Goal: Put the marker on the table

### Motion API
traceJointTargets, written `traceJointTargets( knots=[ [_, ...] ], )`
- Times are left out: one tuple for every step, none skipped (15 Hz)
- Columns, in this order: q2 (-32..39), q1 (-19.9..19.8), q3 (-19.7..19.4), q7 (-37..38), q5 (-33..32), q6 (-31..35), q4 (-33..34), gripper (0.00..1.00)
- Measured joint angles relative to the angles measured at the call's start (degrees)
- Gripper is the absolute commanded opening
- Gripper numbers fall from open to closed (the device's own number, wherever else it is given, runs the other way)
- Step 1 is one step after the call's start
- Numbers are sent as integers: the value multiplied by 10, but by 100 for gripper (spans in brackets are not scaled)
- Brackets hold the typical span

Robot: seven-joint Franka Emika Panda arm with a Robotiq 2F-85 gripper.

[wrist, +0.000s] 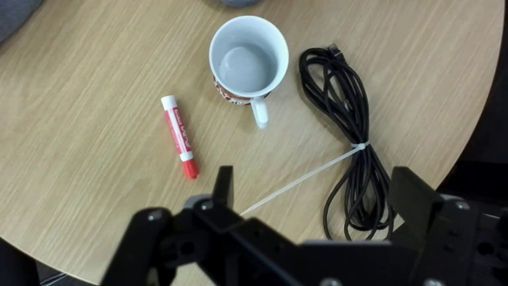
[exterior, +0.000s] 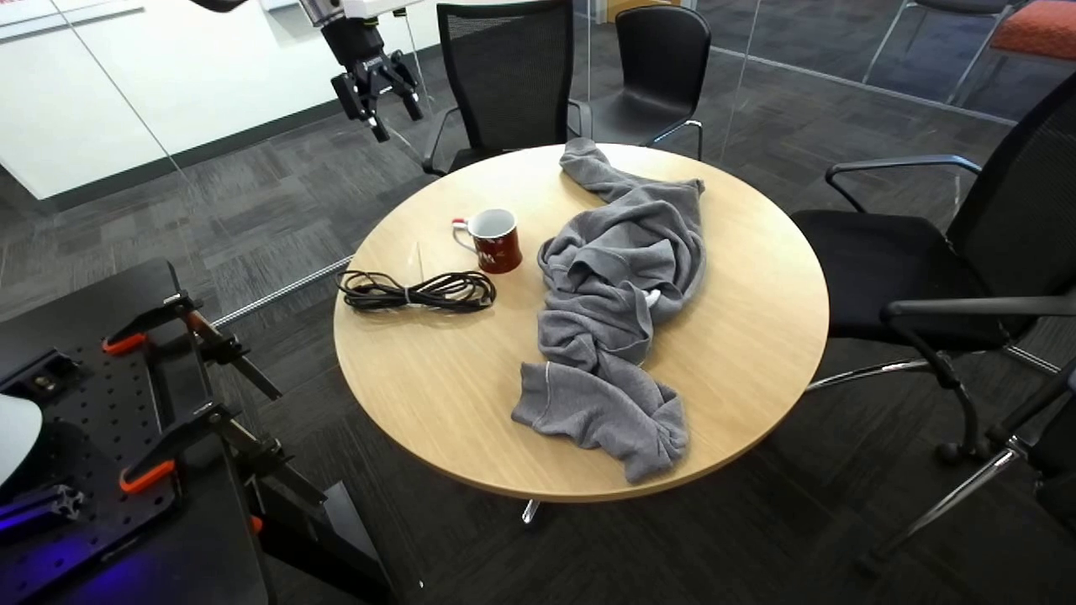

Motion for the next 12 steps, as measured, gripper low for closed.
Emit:
traceJointTargets(
  knots=[
    [-17, -4, 1, 11, -4, 6, -24, 100],
    [-32, -7, 2, 20, -8, 13, -46, 100],
    [-45, -12, 3, 28, -14, 21, -65, 100],
    [-58, -16, 4, 35, -19, 30, -82, 100],
    [-68, -20, 5, 39, -24, 41, -98, 100],
    [-77, -24, 6, 42, -27, 47, -110, 100],
    [-83, -26, 7, 43, -28, 49, -118, 100],
    [-86, -27, 7, 43, -28, 49, -122, 100],
    [-88, -27, 7, 43, -28, 50, -124, 100],
    [-89, -27, 8, 43, -28, 50, -125, 100],
    [-89, -27, 8, 43, -28, 50, -125, 100],
    [-89, -27, 8, 43, -28, 50, -125, 100]
  ],
)
